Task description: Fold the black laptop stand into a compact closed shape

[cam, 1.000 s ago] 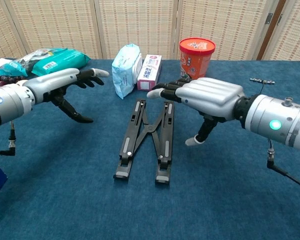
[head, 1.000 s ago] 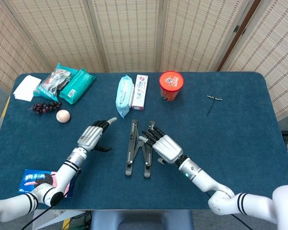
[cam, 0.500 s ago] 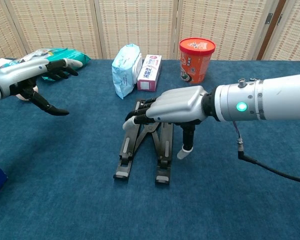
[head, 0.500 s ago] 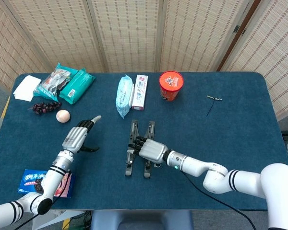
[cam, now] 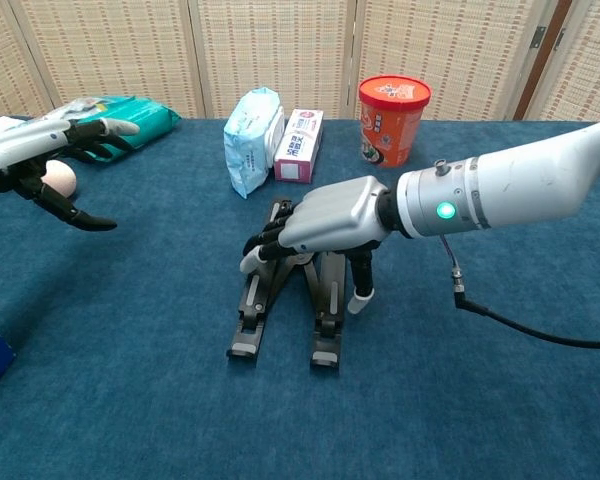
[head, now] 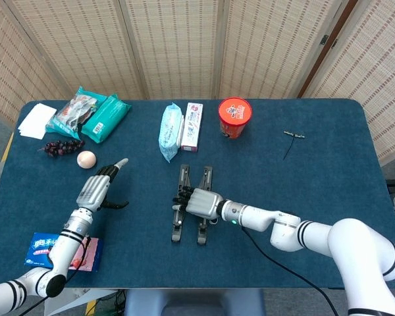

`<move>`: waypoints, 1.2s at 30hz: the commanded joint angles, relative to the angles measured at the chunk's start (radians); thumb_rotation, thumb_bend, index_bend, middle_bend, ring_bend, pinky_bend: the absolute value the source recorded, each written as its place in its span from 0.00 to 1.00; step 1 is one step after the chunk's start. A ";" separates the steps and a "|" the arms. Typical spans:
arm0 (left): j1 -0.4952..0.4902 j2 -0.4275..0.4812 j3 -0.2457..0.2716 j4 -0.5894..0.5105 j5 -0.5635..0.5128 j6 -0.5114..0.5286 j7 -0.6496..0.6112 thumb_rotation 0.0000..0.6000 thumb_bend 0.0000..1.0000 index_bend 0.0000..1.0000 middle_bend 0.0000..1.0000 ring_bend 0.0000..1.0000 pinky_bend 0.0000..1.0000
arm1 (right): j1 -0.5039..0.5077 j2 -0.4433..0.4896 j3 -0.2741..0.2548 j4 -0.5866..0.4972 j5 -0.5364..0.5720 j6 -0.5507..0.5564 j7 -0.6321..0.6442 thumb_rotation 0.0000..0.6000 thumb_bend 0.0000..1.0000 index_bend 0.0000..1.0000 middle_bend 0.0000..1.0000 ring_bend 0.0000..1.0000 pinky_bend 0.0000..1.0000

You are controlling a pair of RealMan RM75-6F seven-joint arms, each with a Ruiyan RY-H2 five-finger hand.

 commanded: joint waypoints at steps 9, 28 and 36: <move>0.008 0.007 -0.007 -0.001 0.010 0.002 -0.021 1.00 0.14 0.06 0.12 0.12 0.12 | 0.064 -0.055 -0.043 0.097 -0.018 0.012 0.080 1.00 0.02 0.00 0.00 0.00 0.00; 0.019 0.015 -0.006 -0.002 0.026 0.002 -0.038 1.00 0.14 0.06 0.12 0.12 0.12 | 0.075 -0.134 -0.049 0.207 0.028 0.070 0.185 1.00 0.14 0.00 0.38 0.00 0.00; 0.019 0.015 -0.005 -0.001 0.032 -0.002 -0.041 1.00 0.14 0.06 0.12 0.12 0.12 | 0.067 -0.166 -0.037 0.253 0.046 0.108 0.198 1.00 0.17 0.00 0.53 0.08 0.00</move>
